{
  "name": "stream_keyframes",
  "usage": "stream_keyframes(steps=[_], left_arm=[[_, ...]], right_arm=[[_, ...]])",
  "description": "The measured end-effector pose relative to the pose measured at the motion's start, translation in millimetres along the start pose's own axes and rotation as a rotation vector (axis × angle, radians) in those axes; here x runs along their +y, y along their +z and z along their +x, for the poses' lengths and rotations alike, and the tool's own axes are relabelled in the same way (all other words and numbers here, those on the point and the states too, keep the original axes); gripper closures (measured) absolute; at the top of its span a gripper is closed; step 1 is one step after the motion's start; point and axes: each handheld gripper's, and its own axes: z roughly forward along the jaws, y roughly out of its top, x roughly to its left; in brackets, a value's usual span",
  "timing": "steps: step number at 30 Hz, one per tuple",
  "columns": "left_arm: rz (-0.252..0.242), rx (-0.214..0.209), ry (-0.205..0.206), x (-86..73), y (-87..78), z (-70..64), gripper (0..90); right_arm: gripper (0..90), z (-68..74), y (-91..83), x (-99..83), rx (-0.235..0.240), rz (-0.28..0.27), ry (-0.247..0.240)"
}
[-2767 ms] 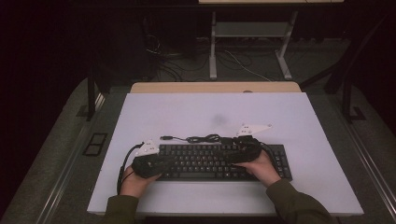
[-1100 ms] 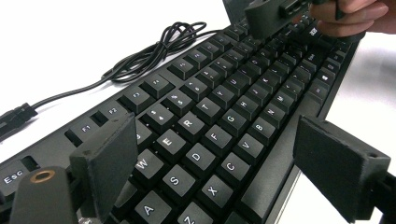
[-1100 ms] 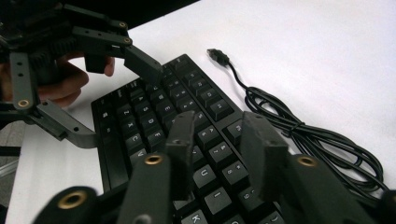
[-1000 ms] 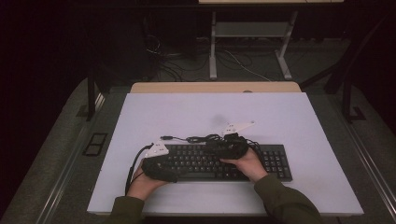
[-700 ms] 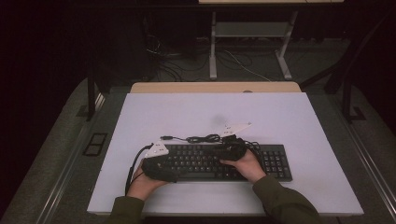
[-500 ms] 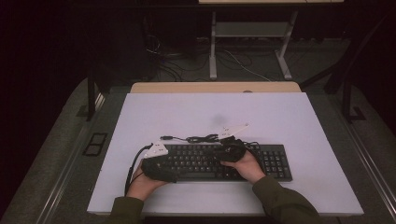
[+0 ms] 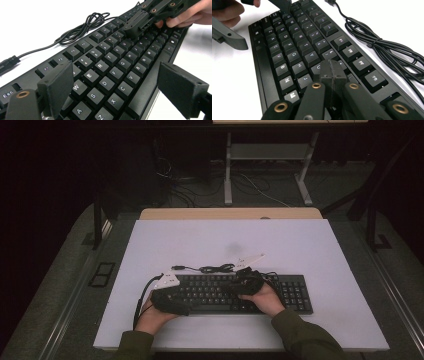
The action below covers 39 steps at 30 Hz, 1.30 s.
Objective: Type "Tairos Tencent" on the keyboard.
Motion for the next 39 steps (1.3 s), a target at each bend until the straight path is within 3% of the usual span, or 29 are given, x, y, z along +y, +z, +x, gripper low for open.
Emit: stream_keyframes(steps=[13,23,27,32,39], left_arm=[[0.001,0.001,0.002,0.2,-0.1,0.1,13.0],[0.0,0.007,0.003,0.5,-0.9,0.3,13.0],[-0.003,0.012,0.001,0.6,-1.7,0.3,13.1],[-0.003,0.019,0.001,1.4,-3.7,0.9,14.1],[-0.005,0.015,-0.005,2.0,-6.5,2.3,18.8]], right_arm=[[89.3,0.2,0.7,-0.9,-0.005,0.01,-0.001],[89.2,-1.7,-6.2,0.0,0.023,-0.037,0.019],[82.4,-2.6,-10.4,0.2,0.035,-0.063,0.026],[64.0,-3.6,-14.2,-0.6,0.043,-0.105,0.046],[45.4,-4.9,-20.0,-1.1,0.043,-0.153,0.063]])
